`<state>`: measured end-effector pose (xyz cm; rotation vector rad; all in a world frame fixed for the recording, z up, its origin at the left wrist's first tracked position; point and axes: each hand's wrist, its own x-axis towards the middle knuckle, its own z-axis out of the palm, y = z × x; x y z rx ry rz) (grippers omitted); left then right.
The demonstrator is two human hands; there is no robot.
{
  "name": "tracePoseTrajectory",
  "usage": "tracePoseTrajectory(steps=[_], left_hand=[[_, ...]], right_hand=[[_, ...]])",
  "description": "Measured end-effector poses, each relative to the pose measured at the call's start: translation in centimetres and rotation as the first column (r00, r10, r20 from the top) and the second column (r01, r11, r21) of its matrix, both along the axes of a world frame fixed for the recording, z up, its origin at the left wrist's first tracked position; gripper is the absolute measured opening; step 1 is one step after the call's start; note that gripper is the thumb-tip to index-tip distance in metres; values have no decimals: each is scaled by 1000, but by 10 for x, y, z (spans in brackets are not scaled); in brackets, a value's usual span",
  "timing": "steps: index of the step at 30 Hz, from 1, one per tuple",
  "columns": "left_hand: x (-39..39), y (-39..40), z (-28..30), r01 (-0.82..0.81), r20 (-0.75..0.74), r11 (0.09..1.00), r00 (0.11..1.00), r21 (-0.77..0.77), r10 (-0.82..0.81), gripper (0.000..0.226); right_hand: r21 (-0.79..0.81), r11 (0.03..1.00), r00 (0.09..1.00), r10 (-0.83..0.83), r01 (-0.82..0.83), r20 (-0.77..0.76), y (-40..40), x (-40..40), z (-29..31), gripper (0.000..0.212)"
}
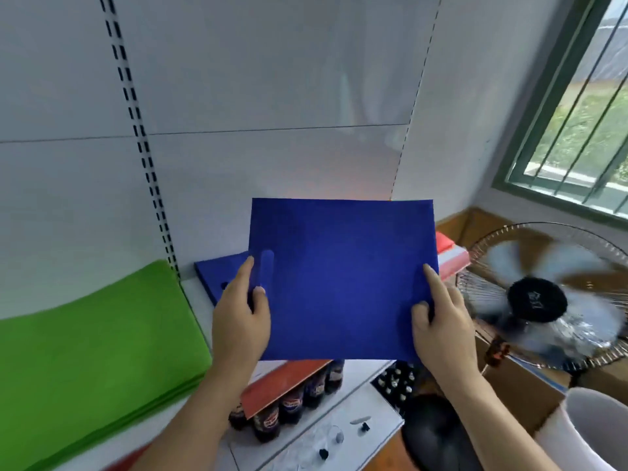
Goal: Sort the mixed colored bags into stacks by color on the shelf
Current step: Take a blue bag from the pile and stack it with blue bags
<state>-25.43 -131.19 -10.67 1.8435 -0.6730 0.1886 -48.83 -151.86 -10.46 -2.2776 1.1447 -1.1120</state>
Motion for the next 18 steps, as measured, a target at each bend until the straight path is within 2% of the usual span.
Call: tracePoseTrajectory(steps=[5,10,18], left_hand=[[26,3,-8,-121,4,991,993,65,121,49],[36,-2,-19,-287,-3,941,956,177,293,44],[30,-18,-22,-451,44,775,874,443,484,43]], right_hand=[[19,986,986,164,-163,-37,-34,62,-7,57],[67,943,940,332,-327,-81,-70,107,-21,54],[127,842,825,539,-524,-170,-112,157,-29,50]])
